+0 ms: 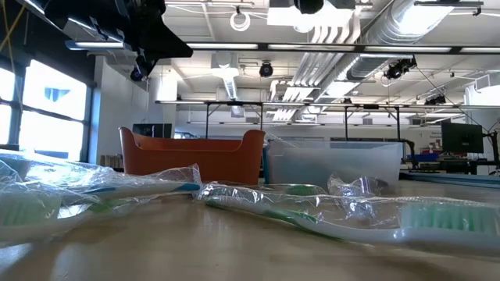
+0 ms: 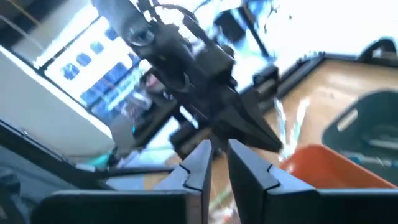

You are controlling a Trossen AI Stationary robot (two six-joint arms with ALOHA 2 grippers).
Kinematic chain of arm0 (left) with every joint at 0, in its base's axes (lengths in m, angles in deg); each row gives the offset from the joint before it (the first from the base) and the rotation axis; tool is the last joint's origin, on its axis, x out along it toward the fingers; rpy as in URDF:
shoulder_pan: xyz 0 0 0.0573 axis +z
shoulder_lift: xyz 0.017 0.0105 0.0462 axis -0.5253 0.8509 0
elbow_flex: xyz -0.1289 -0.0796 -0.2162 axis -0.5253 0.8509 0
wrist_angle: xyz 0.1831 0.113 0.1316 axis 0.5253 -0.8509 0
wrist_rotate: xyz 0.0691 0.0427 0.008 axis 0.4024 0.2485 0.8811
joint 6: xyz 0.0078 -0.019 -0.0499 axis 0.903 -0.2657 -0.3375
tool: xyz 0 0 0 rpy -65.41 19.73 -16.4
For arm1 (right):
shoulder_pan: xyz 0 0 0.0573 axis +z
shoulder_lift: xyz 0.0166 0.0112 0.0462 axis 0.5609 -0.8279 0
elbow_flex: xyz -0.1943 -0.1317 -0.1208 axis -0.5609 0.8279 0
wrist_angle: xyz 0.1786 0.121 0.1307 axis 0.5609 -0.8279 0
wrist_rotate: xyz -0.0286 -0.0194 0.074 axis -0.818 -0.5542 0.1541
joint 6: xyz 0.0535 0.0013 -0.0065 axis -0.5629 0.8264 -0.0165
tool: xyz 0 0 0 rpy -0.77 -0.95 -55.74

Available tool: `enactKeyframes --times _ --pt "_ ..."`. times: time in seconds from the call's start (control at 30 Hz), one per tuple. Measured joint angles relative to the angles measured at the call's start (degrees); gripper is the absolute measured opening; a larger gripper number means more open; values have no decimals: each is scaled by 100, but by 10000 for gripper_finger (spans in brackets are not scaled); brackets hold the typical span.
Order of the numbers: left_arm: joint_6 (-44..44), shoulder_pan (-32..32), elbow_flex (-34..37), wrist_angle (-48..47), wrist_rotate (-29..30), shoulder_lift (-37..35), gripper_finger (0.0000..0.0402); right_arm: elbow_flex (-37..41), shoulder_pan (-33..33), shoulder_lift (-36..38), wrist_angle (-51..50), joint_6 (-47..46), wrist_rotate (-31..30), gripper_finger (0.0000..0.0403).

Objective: Pick & Place Toothbrushes
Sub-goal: Put the blue toothbrush into the left blue bin

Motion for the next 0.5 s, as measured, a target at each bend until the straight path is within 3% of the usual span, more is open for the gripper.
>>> enactKeyframes --times 0.17,0.5 --pt "2 0 0 -3 2 1 0 0 924 0 230 409 -1373 15" --pt "2 0 0 -96 5 0 0 0 2272 0 -105 -585 -3606 3"
